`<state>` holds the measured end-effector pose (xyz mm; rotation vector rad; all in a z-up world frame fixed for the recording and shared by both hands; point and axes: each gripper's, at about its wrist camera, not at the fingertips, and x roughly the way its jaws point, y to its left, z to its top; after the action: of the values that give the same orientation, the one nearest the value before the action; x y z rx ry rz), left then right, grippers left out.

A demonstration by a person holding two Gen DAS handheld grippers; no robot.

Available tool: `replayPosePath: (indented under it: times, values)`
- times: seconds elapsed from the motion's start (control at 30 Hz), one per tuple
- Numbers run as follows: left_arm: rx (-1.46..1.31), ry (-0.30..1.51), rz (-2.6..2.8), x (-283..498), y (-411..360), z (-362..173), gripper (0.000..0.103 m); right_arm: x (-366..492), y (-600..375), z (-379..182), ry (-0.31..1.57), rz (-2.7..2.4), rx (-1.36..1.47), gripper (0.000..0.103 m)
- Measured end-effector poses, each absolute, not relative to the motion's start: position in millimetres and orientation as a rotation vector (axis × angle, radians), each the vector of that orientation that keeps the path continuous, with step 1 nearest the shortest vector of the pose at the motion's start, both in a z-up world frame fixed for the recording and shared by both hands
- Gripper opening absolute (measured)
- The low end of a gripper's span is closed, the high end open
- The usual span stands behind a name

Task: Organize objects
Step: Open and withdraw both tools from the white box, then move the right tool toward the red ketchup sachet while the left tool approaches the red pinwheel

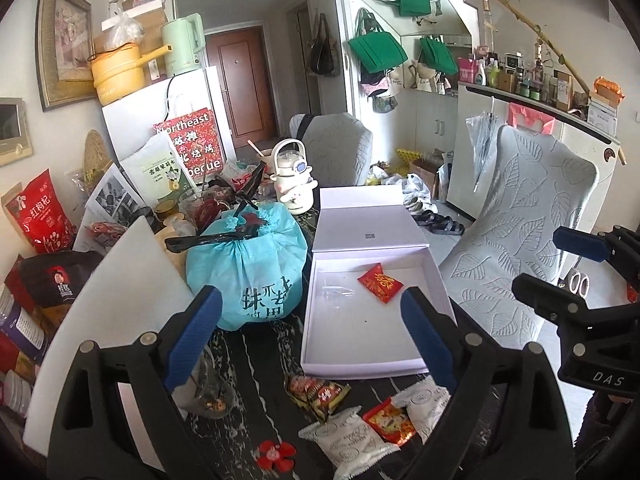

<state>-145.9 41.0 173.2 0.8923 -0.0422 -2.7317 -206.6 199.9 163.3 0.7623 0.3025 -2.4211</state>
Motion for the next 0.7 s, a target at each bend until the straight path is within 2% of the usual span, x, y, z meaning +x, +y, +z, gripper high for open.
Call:
replayPosePath:
  times: [0.3,0.7]
  values:
    - [0.893,-0.039,-2.736,-115,52,173,0.093,-174,216,162,0.293,-2.428,0.764,0.074]
    - [0.947,-0.034,-2.711,-86,55,153,0.093,-147,222,133,0.300,-2.405,0.833,0.074]
